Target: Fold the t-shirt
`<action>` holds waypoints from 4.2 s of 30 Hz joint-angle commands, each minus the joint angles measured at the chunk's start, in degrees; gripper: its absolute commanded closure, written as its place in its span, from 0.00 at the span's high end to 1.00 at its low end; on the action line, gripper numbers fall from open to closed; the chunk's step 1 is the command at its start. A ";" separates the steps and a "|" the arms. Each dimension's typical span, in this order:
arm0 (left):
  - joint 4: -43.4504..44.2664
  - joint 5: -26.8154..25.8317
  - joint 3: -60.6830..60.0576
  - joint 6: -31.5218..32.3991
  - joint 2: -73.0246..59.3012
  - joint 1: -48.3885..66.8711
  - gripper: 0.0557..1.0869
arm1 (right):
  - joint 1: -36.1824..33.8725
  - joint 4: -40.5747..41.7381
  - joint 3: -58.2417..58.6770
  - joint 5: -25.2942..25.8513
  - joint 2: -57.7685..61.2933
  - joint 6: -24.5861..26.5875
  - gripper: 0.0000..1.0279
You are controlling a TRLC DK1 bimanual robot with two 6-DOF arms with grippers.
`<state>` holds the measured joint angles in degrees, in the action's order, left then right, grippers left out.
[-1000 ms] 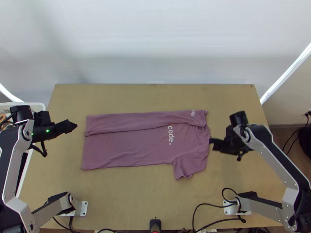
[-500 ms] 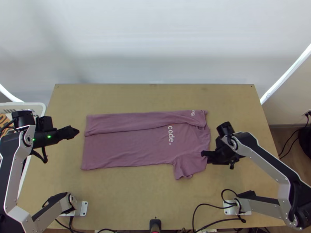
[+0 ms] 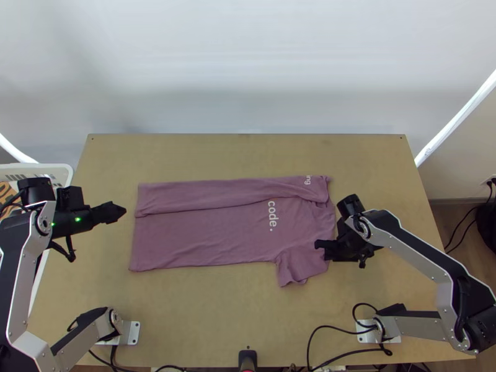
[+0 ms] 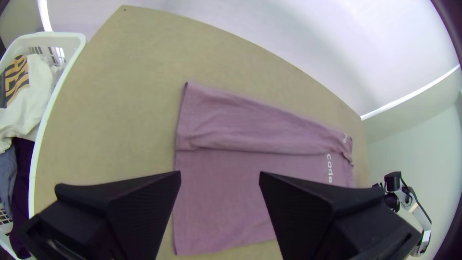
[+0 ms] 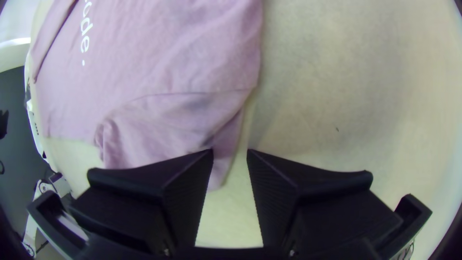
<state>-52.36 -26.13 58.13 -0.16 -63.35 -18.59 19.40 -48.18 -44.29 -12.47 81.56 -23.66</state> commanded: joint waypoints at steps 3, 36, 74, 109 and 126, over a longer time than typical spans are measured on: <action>-2.40 0.20 -1.53 -3.18 0.42 0.31 0.78 | 1.96 3.01 1.58 -0.10 1.59 -2.09 0.10; -8.46 18.22 -17.79 -29.46 -10.56 12.09 0.61 | 2.05 5.21 3.95 -0.10 -4.22 -3.50 0.03; -5.03 13.12 -2.05 -18.82 -6.87 12.52 0.04 | -2.96 -0.86 -4.05 0.16 -13.97 0.54 0.03; 3.49 13.30 20.80 -3.18 -32.80 10.85 0.04 | -9.64 3.45 -40.61 2.98 19.69 2.04 0.03; 7.80 13.39 22.73 2.71 -38.34 11.38 0.46 | -9.73 8.46 -46.23 9.57 28.48 -1.30 0.97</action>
<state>-45.19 -12.82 78.98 1.17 -101.65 -7.35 9.98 -40.05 -88.47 -4.54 109.62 -22.59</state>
